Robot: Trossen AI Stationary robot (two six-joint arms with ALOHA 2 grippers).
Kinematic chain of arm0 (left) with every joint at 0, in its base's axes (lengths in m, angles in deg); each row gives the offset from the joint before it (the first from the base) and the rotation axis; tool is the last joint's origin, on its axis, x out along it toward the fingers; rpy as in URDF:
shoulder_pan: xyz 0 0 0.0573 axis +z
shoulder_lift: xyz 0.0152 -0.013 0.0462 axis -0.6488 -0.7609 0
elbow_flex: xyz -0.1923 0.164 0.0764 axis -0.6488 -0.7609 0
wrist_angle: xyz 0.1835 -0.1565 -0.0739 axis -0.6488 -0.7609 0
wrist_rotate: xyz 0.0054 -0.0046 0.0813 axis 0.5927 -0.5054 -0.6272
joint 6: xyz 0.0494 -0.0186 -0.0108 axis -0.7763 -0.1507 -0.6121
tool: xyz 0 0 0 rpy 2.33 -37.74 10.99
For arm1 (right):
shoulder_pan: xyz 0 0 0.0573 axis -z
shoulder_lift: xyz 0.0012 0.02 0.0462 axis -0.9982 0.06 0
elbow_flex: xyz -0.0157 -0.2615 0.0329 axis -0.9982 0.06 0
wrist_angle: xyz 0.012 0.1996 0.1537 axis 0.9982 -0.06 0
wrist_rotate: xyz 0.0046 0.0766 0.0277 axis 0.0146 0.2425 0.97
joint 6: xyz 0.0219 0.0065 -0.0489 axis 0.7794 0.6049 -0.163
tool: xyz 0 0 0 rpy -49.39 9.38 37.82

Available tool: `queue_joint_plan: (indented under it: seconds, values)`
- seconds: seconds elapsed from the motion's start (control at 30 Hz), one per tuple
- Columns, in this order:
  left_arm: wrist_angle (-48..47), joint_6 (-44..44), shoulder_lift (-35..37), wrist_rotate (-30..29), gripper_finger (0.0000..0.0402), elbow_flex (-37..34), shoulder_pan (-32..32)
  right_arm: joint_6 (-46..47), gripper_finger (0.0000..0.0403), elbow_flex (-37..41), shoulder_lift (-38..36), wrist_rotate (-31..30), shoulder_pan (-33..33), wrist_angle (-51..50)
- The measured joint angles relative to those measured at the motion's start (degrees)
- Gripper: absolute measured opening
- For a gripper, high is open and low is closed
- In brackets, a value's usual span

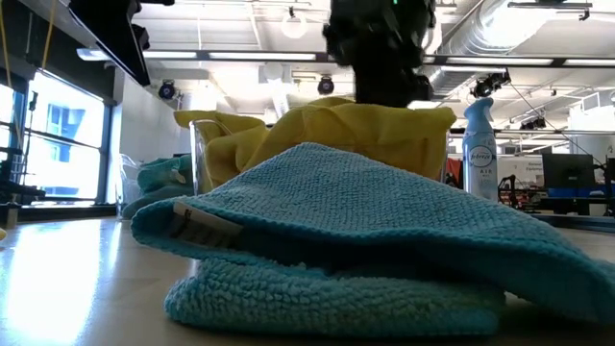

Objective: Sort microfiber towel by color & place in baskets
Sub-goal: Put the yellow towel into the bottom transparent bin

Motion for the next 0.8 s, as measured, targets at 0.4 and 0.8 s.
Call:
queue_joint_plan:
  seconds: [0.4,0.8]
  values:
    - [0.95,0.07,0.00,-0.02,0.0152,0.00,0.00,-3.17,0.0181,0.00,8.30,-2.37,0.19,-2.69]
    - [1.34,0.07,-0.01,-0.03,0.0152,-0.02,0.00,-3.22,0.0181,-1.03,9.09,-3.84,0.19,-4.14]
